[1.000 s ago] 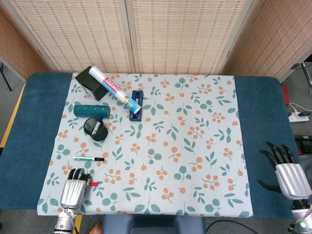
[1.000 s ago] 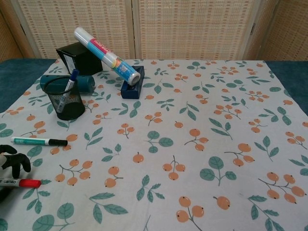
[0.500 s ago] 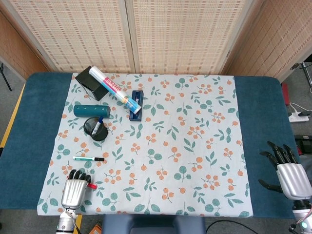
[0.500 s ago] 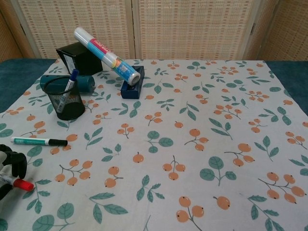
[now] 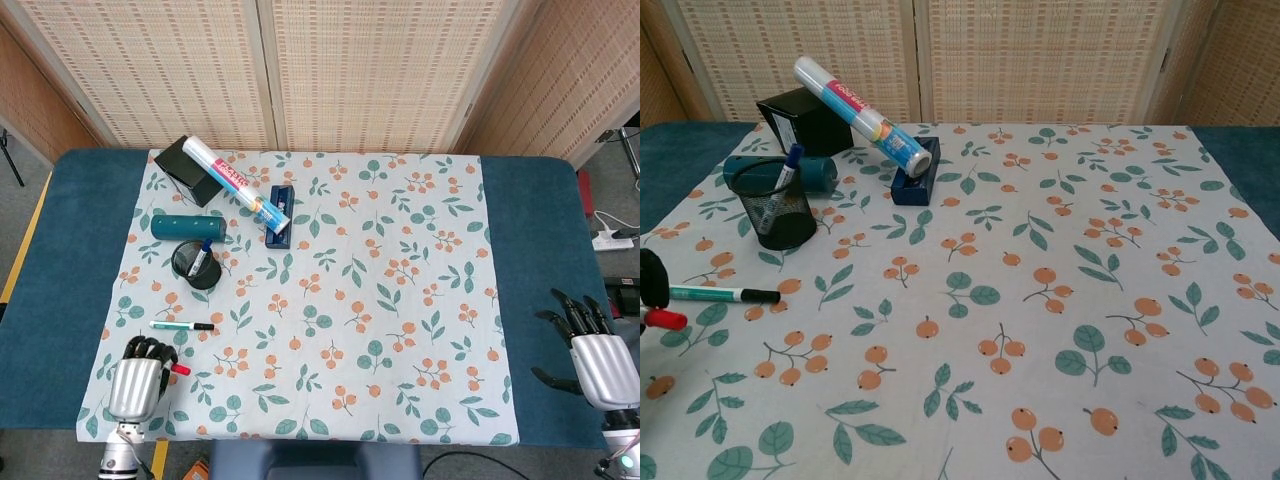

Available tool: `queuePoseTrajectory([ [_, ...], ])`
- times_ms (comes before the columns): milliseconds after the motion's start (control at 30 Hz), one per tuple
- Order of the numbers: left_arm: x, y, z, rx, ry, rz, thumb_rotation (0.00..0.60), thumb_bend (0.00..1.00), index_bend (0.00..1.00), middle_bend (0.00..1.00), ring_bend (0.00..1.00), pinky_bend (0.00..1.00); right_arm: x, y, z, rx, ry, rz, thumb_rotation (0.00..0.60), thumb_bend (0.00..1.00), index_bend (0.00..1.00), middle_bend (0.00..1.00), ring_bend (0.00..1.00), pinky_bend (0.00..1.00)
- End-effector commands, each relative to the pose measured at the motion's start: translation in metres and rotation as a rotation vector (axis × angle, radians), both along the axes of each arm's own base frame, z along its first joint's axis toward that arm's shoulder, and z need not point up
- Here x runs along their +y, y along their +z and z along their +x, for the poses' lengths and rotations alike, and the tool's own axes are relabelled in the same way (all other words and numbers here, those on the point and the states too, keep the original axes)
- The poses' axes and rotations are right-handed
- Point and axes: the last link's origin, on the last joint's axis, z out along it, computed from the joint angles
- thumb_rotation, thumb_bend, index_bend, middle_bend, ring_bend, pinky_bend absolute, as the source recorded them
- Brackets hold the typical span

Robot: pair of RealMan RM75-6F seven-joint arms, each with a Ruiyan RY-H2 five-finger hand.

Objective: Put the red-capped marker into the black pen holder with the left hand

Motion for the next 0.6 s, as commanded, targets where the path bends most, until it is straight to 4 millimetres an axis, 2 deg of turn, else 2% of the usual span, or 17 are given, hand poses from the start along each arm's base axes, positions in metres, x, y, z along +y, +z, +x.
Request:
queuePoseTrajectory([
  [33,0.047,0.073,0.041,-0.193,-0.117,0.027,0.600,0.35,0.58,0.65,0.30,0.24,0.000,0.002,-0.001,-0.006,0.000,-0.004,0.600,0.00,0.28,0.04,0.11,0.05],
  [133,0.077,0.092,0.065,-0.320,-0.139,-0.033,0.600,0.35,0.58,0.66,0.30,0.25,0.001,0.003,-0.001,-0.011,0.003,-0.007,0.600,0.00,0.27,0.04,0.11,0.05],
  [333,0.140,0.100,0.100,-0.646,-0.080,-0.263,0.600,0.35,0.58,0.66,0.30,0.25,0.003,0.006,0.000,-0.012,0.007,-0.017,0.600,0.00,0.27,0.04,0.11,0.05],
  [400,0.152,0.100,0.104,-0.690,-0.076,-0.292,0.600,0.35,0.58,0.66,0.30,0.25,0.003,0.006,0.000,-0.011,0.007,-0.019,0.600,0.00,0.27,0.04,0.11,0.05],
  [600,0.188,0.083,0.102,-0.746,-0.050,-0.318,0.600,0.35,0.59,0.66,0.30,0.25,0.003,0.007,0.000,-0.010,0.002,-0.026,0.600,0.00,0.27,0.04,0.11,0.05],
])
